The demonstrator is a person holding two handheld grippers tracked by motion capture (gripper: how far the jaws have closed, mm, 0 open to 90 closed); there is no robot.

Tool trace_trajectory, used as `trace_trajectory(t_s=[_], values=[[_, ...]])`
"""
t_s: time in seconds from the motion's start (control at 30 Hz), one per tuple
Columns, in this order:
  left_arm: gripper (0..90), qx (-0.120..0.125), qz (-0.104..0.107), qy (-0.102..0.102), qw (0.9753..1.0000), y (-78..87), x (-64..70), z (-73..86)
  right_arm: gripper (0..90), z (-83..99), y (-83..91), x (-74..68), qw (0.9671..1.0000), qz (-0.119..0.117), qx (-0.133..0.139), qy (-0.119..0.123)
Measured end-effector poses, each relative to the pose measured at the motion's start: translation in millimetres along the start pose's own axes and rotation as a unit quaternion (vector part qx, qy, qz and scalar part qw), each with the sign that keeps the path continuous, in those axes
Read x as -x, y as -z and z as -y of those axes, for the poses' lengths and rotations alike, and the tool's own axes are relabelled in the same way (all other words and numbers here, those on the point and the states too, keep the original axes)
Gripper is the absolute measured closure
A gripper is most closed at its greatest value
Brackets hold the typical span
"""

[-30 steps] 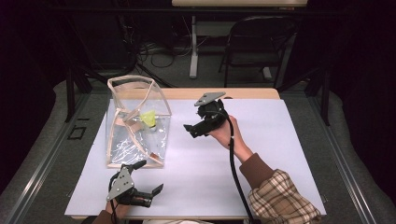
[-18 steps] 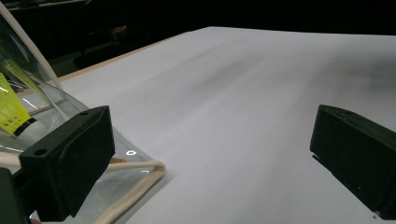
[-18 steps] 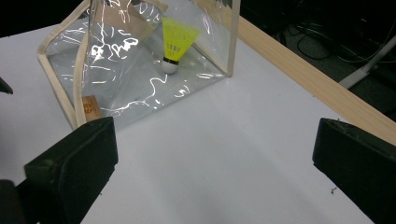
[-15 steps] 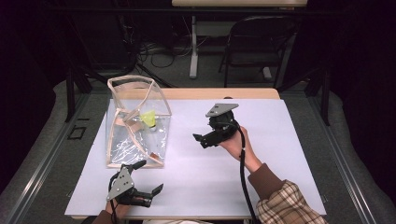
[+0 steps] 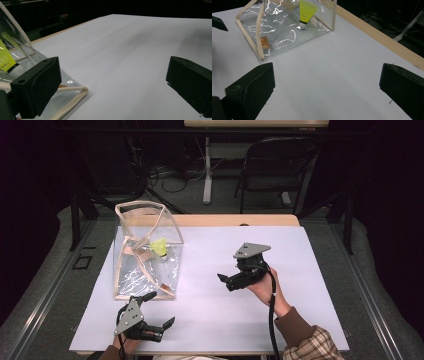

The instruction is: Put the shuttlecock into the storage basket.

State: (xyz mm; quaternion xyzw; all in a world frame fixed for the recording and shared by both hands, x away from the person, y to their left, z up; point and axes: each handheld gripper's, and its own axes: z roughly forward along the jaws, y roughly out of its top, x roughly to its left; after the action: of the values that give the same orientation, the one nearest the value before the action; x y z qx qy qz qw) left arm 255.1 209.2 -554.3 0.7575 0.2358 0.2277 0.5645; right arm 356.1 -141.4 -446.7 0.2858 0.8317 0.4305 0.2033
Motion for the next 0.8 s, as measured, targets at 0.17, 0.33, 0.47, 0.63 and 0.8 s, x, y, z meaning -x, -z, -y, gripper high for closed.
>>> trace_trajectory(t_s=[0.17, 0.33, 0.47, 0.63, 0.8], values=[[0.0, 0.000, -0.001, 0.000, 1.0000, 0.0, 0.0, 0.0, 0.0, 8.9, 8.4, -2.5, 1.0000, 0.005, 0.005, 0.000], [0.0, 0.001, 0.000, 0.000, 1.0000, 0.0, -0.1, 0.0, 0.0, 18.0, 15.4, -6.2, 0.9999, 0.010, 0.009, 0.004], [0.0, 0.002, 0.000, 0.001, 1.0000, -0.1, 0.1, 0.0, 0.0, 24.2, 22.1, -7.7, 0.9997, 0.015, 0.017, 0.006], [0.0, 0.000, -0.001, 0.000, 1.0000, -0.2, 0.0, 0.0, 0.0, 32.4, 30.4, -9.0, 0.9994, 0.021, 0.027, 0.004], [0.0, -0.001, -0.001, 0.000, 1.0000, -0.3, 0.0, 0.1, 0.0, 41.6, 36.4, -11.1, 0.9989, 0.028, 0.038, 0.008]])
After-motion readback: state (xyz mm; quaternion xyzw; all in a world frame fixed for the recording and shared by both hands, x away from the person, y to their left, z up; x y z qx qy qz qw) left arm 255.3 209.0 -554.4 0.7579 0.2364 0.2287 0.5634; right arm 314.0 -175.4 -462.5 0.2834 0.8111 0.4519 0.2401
